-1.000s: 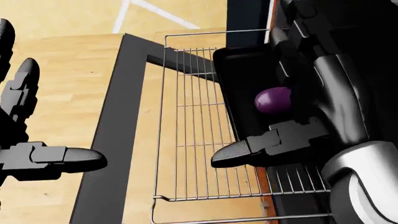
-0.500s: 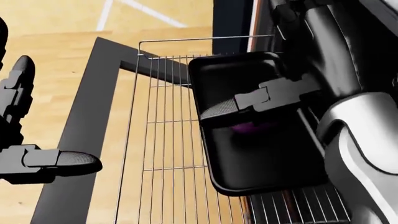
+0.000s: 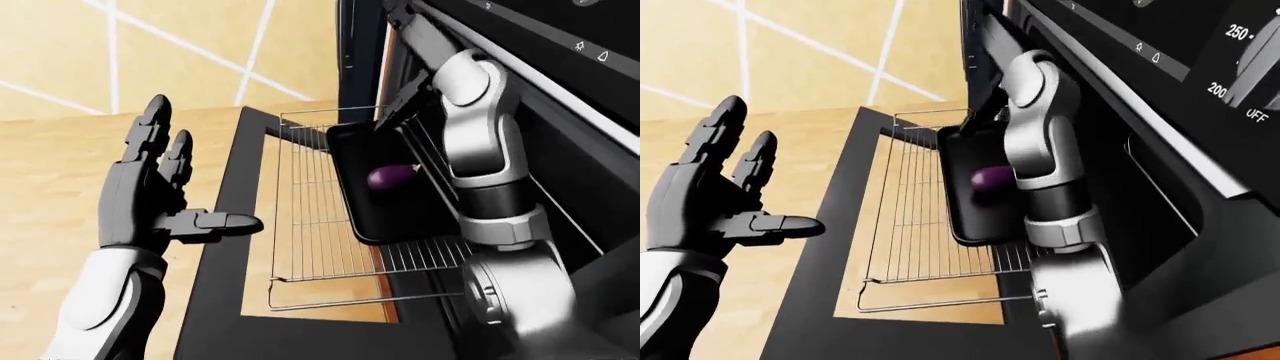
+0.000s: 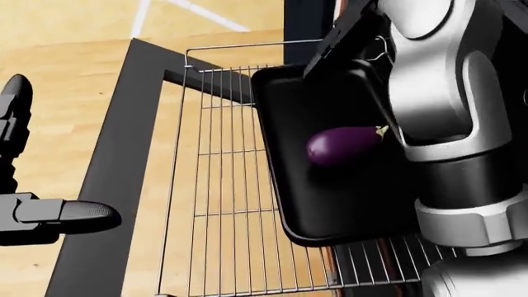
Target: Pick the eggplant from the oven and place it on the plate on the counter.
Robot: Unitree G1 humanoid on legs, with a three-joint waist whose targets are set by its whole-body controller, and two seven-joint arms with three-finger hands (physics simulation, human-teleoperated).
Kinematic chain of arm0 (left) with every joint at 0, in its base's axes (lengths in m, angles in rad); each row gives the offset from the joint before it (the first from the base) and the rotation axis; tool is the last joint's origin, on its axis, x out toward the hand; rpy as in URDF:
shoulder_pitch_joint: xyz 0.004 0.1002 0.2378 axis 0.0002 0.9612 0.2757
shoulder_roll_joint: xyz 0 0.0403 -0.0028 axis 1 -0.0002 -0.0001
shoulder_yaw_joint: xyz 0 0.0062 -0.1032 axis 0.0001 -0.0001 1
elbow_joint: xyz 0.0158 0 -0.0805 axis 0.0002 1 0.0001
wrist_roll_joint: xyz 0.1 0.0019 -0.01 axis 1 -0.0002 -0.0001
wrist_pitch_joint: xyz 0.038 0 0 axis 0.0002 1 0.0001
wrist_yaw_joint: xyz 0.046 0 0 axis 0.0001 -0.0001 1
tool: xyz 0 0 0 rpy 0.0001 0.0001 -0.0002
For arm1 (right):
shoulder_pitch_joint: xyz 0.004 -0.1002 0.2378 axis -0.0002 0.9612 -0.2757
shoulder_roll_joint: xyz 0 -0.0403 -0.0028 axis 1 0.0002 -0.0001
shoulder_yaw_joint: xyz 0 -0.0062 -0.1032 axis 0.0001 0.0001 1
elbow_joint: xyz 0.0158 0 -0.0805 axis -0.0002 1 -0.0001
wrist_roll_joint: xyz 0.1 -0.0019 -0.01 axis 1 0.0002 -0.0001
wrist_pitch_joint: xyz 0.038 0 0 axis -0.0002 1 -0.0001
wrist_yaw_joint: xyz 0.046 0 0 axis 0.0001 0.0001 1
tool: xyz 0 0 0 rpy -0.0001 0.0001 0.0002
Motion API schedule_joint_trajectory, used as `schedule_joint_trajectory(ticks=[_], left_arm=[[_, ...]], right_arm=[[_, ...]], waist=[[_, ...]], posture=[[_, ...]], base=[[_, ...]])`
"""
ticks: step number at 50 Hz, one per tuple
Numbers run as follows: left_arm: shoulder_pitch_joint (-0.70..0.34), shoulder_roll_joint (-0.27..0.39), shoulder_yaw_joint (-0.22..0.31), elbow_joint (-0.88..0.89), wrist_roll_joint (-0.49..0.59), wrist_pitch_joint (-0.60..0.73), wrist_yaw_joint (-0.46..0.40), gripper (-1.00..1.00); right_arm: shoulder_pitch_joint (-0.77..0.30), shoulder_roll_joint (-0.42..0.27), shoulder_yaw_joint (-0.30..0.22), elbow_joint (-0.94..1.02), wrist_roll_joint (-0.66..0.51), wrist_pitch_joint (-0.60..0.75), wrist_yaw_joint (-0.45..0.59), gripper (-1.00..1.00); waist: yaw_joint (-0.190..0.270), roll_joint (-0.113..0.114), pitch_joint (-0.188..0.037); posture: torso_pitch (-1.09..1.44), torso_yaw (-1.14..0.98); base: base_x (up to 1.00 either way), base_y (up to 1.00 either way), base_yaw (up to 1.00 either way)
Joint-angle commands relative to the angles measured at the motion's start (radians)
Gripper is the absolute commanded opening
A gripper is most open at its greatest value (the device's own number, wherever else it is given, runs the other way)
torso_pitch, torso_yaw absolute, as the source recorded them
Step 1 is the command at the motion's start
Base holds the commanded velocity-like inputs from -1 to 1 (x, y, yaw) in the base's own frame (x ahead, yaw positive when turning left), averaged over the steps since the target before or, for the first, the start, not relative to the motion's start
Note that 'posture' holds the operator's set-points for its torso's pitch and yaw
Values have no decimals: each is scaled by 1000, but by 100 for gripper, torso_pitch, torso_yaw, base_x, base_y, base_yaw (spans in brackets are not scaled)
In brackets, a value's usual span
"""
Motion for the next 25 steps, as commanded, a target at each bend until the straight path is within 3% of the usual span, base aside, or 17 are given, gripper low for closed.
schedule_joint_trajectory(ticks=[1,6,25], left_arm=[[-28,10,3,-35,-8,-10,5,100],[-36,10,-5,-46,-12,5,16,100],[-29,-1,-27,-21,13,-23,7,100]], right_arm=[[-40,-5,-11,-25,-75,-107,62,100],[-26,-1,-14,6,-167,-210,198,100],[14,34,-12,260,-339,-406,131,100]], waist=[[-1,2,-25],[-3,2,-26],[-5,1,-32]], posture=[[0,0],[0,0],[0,0]], base=[[0,0,0],[0,0,0],[0,0,0]])
